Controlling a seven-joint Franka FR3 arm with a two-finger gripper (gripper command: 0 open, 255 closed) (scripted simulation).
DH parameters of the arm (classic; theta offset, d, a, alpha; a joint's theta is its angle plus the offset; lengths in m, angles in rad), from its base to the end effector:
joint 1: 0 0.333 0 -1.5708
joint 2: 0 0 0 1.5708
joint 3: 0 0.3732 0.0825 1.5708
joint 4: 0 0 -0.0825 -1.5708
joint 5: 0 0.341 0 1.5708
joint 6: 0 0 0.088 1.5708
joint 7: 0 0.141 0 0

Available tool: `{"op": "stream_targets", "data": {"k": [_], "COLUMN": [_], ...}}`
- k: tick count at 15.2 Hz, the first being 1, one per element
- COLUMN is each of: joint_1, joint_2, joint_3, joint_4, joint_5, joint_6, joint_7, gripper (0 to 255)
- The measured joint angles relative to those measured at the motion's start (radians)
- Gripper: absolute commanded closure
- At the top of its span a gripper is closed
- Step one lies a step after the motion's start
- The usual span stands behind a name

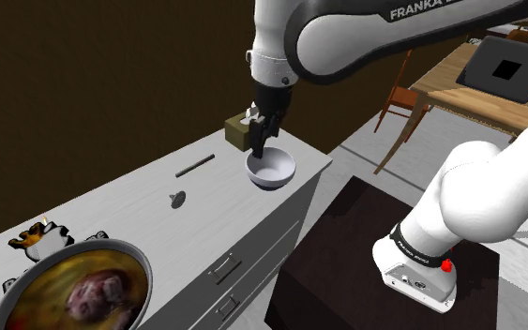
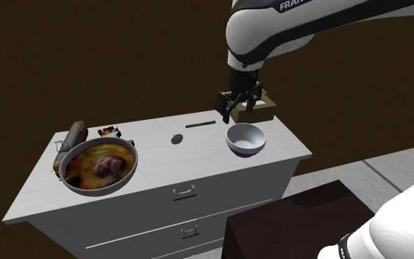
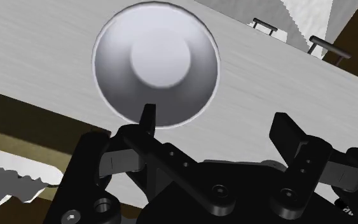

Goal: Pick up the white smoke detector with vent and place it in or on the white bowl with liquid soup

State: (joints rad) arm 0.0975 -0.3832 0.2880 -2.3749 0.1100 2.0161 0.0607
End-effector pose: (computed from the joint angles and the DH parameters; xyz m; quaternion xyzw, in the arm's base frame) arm 0.3413 0.1603 0.5002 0.9916 0.1290 0.0068 0.0020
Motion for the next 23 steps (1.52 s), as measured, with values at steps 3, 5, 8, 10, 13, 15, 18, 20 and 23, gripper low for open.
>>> {"op": "stream_targets", "data": {"k": [3, 5, 8, 10, 13, 15, 18, 20, 23], "joint_1": [0.003, 0.005, 0.011, 0.021, 0.047, 0.07, 0.122, 0.135, 0.141], "joint_2": [0.093, 0.17, 0.285, 0.359, 0.473, 0.551, 0.681, 0.709, 0.74], "joint_3": [0.044, 0.075, 0.117, 0.139, 0.161, 0.164, 0.157, 0.151, 0.141], "joint_4": [0.042, 0.075, 0.147, 0.195, 0.278, 0.337, 0.453, 0.464, 0.461], "joint_5": [-0.033, -0.067, -0.134, -0.187, -0.277, -0.34, -0.437, -0.461, -0.485], "joint_6": [0.067, 0.118, 0.169, 0.196, 0.22, 0.232, 0.231, 0.245, 0.276], "joint_7": [0.043, 0.082, 0.15, 0.201, 0.279, 0.326, 0.395, 0.412, 0.426], "gripper": [0, 0, 0, 0, 0, 0, 0, 0, 0]}}
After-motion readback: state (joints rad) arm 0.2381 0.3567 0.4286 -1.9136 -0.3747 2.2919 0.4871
